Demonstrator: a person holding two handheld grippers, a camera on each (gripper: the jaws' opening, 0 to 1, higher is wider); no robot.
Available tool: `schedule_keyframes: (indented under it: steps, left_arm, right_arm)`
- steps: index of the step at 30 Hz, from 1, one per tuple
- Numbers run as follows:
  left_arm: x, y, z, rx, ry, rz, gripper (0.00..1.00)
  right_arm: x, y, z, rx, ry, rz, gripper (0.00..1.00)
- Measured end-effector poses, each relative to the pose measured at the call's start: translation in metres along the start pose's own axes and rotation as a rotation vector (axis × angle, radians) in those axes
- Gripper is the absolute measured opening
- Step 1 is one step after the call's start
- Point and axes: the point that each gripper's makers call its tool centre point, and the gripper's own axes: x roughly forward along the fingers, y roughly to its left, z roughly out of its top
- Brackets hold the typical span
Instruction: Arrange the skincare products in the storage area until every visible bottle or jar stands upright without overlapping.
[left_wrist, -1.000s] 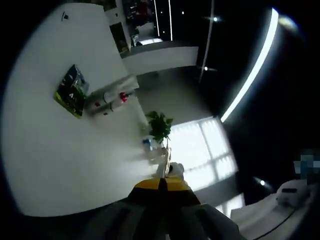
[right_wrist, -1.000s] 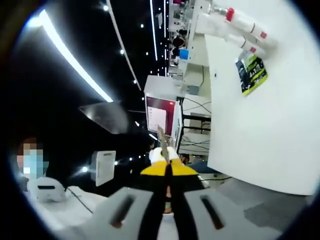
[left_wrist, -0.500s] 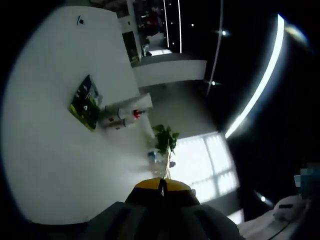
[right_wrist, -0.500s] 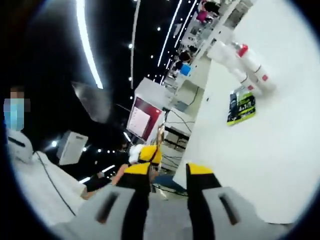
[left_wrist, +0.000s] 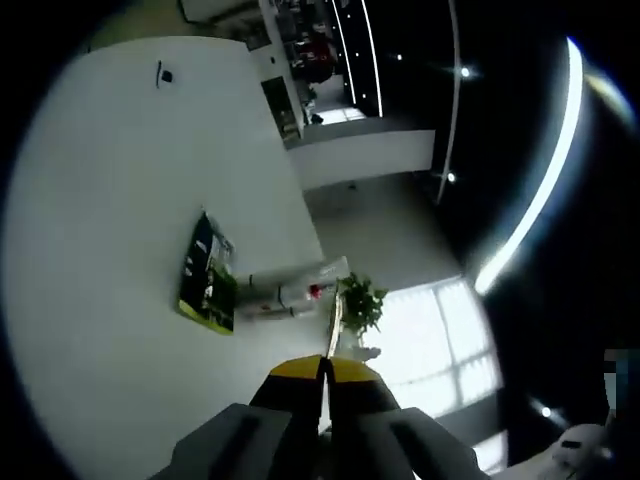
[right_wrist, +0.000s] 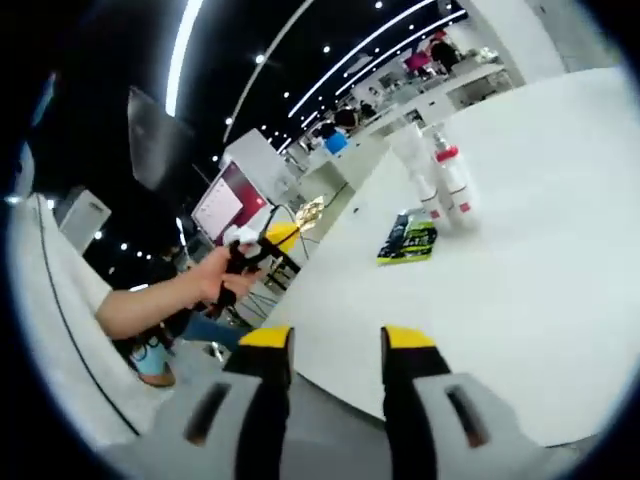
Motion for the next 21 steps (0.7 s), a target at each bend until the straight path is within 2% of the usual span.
schedule_keyframes:
  steps: [3, 6, 10, 13, 17, 21]
  left_arm:
    - [0.005, 0.01, 0.016, 0.005, -0.009, 0.025, 0.01]
    - [0.012, 0.02, 0.034, -0.006, -0.022, 0.034, 0.01]
    - [0.02, 0.025, 0.041, -0.009, -0.023, 0.055, 0.01]
    - [0.026, 0.041, 0.055, -0.018, -0.027, 0.083, 0.01]
    - [0.032, 0.061, 0.072, -0.027, -0.034, 0.118, 0.01]
    - [0.039, 0.069, 0.079, -0.029, -0.028, 0.133, 0.01]
  right_arm:
    - [-0.011, -0.016, 0.0, -0.014, 0.0, -0.082, 0.36]
    - [-0.017, -0.023, 0.0, 0.015, -0.018, -0.12, 0.36]
    - [-0.015, -0.02, -0.006, 0.006, 0.004, -0.126, 0.36]
    - [-0.012, -0.02, -0.017, -0.033, 0.06, -0.135, 0.36]
    - [-0.009, -0.018, -0.022, -0.051, 0.087, -0.127, 0.36]
    - [-0.006, -0.014, -0.026, -0.067, 0.107, -0.105, 0.36]
